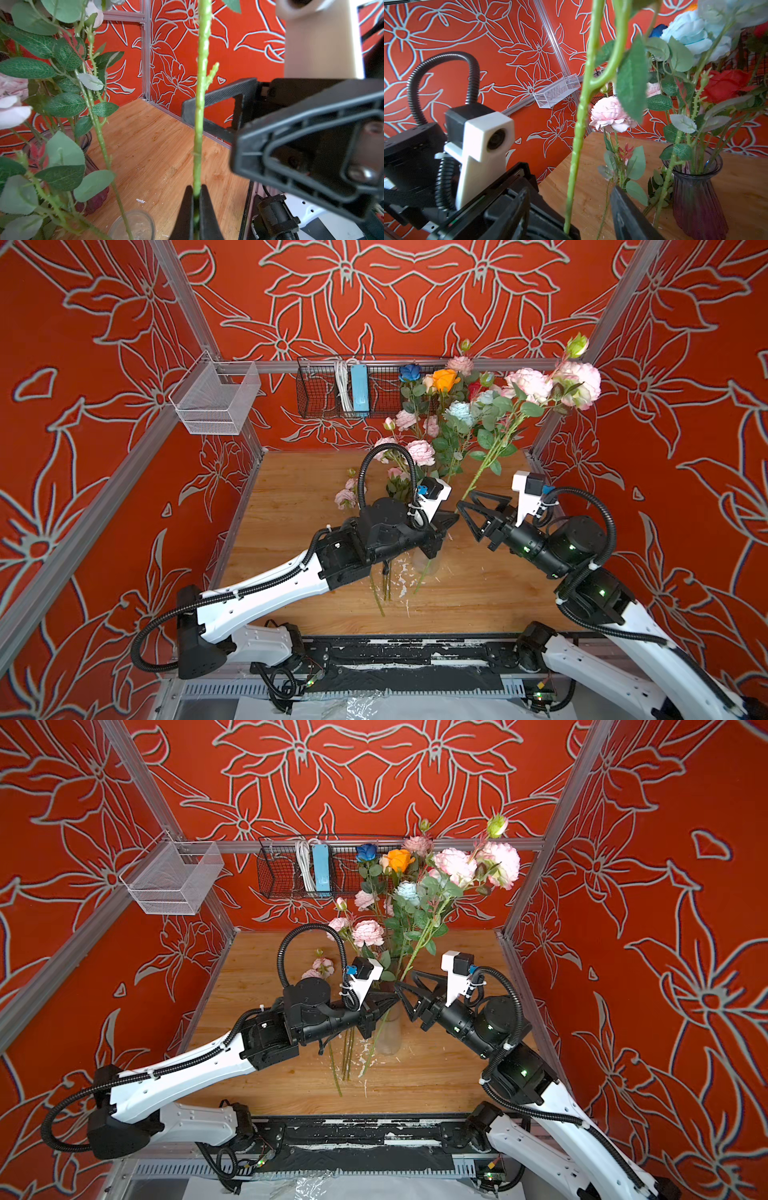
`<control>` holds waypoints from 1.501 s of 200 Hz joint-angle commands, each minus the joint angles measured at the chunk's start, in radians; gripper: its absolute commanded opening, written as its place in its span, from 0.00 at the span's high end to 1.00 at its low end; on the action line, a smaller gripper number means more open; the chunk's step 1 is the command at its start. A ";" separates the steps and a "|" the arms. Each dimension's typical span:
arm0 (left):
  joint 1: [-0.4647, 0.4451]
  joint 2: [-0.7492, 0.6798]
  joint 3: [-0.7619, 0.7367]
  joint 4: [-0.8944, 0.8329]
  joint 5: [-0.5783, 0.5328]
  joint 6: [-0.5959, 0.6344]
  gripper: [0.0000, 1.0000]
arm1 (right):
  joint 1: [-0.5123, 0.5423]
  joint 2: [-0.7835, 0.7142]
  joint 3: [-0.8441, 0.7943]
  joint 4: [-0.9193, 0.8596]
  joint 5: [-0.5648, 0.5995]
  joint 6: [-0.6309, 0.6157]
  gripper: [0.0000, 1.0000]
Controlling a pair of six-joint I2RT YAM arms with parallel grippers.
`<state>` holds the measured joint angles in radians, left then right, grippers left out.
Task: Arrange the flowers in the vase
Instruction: 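Close the right gripper on the pink rose stem while the left holds, then open the left gripper and withdraw it while the right holds the rose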
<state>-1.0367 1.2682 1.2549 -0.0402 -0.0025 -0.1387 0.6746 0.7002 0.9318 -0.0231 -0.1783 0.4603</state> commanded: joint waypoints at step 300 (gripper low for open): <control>-0.016 -0.450 -0.328 0.011 -0.387 -0.054 0.36 | -0.009 0.068 0.087 -0.023 0.061 -0.036 1.00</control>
<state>-1.0485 0.8978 1.0000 -0.0196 -0.2108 -0.1543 0.6727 0.7612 0.9672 -0.0338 -0.1539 0.4667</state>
